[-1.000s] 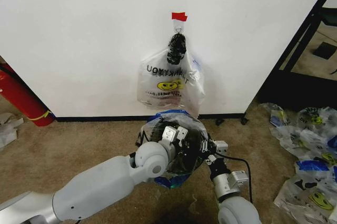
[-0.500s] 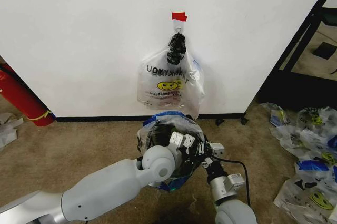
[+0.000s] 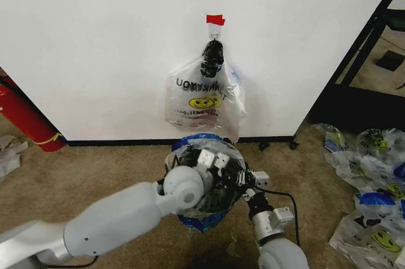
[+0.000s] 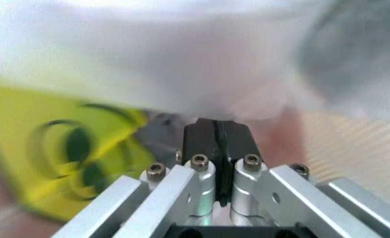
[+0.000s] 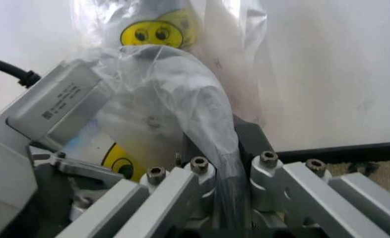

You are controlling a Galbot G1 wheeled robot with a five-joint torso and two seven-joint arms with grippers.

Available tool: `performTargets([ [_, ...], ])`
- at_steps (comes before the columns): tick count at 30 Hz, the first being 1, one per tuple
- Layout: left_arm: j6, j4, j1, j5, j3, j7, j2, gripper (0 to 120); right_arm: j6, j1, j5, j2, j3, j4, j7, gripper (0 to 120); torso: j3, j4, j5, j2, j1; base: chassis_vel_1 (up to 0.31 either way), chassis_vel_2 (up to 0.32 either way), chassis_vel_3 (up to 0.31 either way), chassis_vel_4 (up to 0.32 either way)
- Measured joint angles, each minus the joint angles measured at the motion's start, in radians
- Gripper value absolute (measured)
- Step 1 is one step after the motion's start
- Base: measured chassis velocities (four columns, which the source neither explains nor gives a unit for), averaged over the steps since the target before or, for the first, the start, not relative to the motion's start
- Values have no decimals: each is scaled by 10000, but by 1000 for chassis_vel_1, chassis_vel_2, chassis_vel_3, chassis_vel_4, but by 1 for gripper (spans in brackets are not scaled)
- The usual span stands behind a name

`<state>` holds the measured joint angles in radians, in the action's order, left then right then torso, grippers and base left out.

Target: Pick up the garbage bag from the wall and place it over the trash bin.

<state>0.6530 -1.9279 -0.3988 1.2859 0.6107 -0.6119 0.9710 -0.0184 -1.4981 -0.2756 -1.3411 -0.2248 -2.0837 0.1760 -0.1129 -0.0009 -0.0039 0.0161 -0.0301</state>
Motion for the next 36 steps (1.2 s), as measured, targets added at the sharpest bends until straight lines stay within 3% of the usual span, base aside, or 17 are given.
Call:
performTargets([
  [3,-35,30,7,-61,-3,3,13,0,11,-6,-29,3,6,-48,0,1,0,1,-2,0,0,0,0,0,0],
  [11,-99,851,-337,-1986,284,-46,601,0,34,-245,-36,-155,122,-293,-1,1,0,-1,-1,0,0,0,0,0,0],
  [21,-14,865,-363,-2175,405,-37,711,0,23,-399,-32,-234,105,-331,-1,1,0,-3,-1,0,0,0,0,0,0],
  [25,21,179,-427,-2085,261,-29,159,0,26,-288,-92,-182,43,-230,14,1,0,0,-2,0,0,0,0,0,0],
  [30,174,-56,-506,-1891,162,11,-183,0,36,-212,-144,-182,46,-180,32,1,0,2,-2,0,0,0,0,0,0],
  [36,284,250,-660,-1749,203,-7,149,0,59,-215,-151,-261,129,-238,33,1,0,-3,-2,0,0,0,0,0,0],
])
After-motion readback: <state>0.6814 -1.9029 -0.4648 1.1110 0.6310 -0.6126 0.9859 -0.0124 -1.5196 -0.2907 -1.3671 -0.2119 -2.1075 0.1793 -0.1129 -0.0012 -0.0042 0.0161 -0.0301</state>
